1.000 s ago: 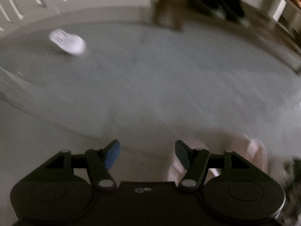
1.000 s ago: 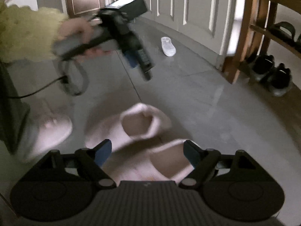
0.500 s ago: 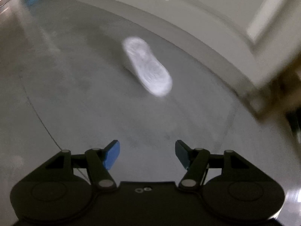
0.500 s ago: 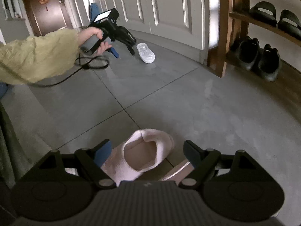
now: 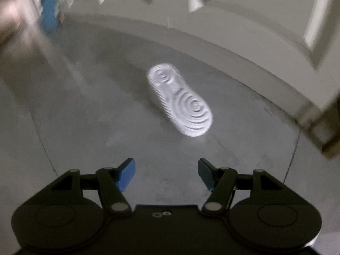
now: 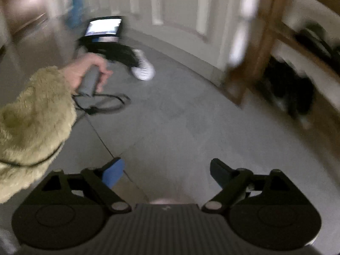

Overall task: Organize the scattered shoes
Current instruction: 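Close the right gripper on the sole-up white sneaker, then carry the white sneaker with the right gripper back toward the shoe rack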

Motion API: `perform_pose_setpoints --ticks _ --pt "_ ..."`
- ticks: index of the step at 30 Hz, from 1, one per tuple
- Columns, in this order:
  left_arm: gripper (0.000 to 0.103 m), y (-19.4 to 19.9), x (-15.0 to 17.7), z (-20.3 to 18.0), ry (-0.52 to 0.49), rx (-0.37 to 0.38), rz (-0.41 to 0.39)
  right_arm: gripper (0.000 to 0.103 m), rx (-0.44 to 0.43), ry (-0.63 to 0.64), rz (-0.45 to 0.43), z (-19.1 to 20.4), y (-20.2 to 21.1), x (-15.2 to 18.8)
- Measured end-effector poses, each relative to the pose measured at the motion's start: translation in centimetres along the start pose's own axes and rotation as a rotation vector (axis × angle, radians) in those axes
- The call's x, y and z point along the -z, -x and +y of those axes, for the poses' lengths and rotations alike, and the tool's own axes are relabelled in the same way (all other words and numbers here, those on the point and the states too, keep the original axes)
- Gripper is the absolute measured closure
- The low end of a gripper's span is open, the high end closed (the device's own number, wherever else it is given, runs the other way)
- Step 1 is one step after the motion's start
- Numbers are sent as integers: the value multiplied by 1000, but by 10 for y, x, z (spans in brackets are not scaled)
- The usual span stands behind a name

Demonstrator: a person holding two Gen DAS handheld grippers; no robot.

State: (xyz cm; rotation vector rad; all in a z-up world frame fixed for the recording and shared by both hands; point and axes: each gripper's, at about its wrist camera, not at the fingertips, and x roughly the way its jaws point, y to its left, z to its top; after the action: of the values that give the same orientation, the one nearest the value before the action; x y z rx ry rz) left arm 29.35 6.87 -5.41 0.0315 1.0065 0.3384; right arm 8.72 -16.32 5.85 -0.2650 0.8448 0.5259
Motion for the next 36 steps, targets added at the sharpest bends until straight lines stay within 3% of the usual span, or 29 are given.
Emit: perform_pose_setpoints --ticks 3,6,10,12,15,18,22,26,31,36 --pt "37 8 0 35 -70 -88 -54 9 21 39 -55 -3 -33 -13" --pt "37 16 0 70 -141 -176 -107 6 -16 5 -139 -13 -84 -33" --pt "37 21 10 140 -28 -138 -76 5 -108 -27 -213 -13 -176 -90" --pt "37 19 13 148 -18 -140 -58 5 -104 -29 -234 -3 -195 -107" --pt "37 15 19 158 -6 -143 -30 5 -86 28 -258 22 -255 -162" --pt "37 11 24 168 6 -146 -1 5 -104 120 -228 50 -288 -197" --pt "37 5 31 182 21 -150 36 5 -51 233 -180 71 -337 -220" --pt "37 0 38 195 37 -154 74 5 -30 231 -145 74 -365 -232" --pt "37 -12 32 197 10 -157 65 5 0 234 -77 77 -391 -240" --pt "37 -19 29 201 95 -84 74 6 6 237 -24 78 -405 -239"
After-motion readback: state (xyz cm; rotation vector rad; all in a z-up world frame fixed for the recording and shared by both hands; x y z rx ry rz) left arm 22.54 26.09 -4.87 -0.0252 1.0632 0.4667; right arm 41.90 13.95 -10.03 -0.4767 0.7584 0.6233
